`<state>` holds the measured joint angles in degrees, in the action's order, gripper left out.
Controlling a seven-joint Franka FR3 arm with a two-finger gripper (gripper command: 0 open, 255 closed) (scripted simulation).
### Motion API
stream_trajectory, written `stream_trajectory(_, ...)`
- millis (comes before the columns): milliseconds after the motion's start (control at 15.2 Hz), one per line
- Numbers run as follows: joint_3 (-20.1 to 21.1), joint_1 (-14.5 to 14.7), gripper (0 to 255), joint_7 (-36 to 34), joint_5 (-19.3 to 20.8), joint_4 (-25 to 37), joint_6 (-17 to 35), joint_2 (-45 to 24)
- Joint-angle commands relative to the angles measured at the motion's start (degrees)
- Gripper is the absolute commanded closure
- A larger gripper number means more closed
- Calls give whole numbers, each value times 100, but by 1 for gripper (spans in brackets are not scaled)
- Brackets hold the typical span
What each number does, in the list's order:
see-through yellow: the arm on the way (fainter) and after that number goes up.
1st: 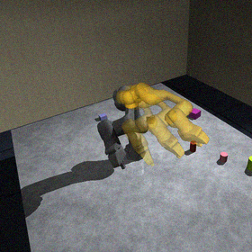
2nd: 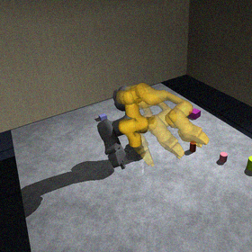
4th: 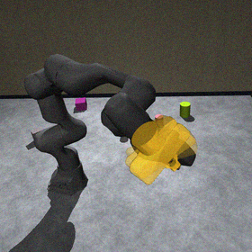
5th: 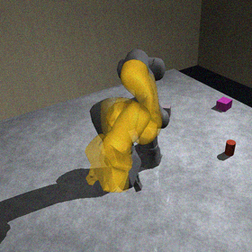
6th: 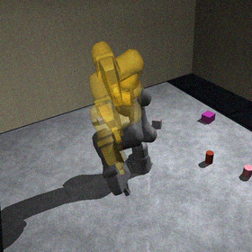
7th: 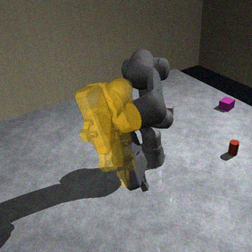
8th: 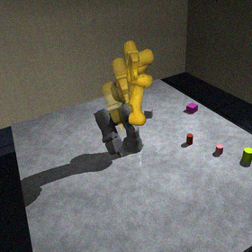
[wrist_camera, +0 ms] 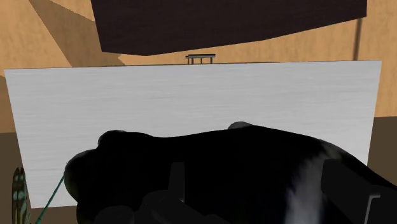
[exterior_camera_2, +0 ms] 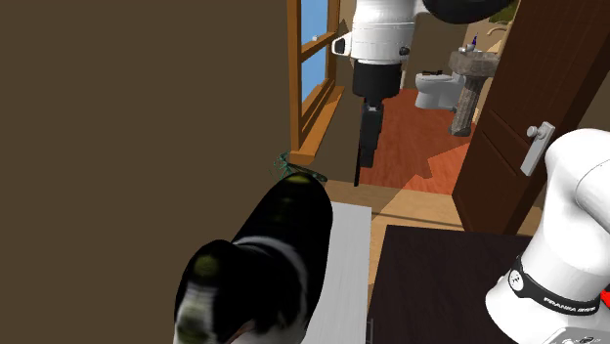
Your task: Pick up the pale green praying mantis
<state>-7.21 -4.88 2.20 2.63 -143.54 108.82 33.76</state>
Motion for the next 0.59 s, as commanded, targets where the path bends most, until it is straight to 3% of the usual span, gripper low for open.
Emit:
stream_trajectory(0,-163,-76,0,155,77,-30,400,-303)
stream_trajectory(528,-807,-283,0,837,96,348,1658,-1719)
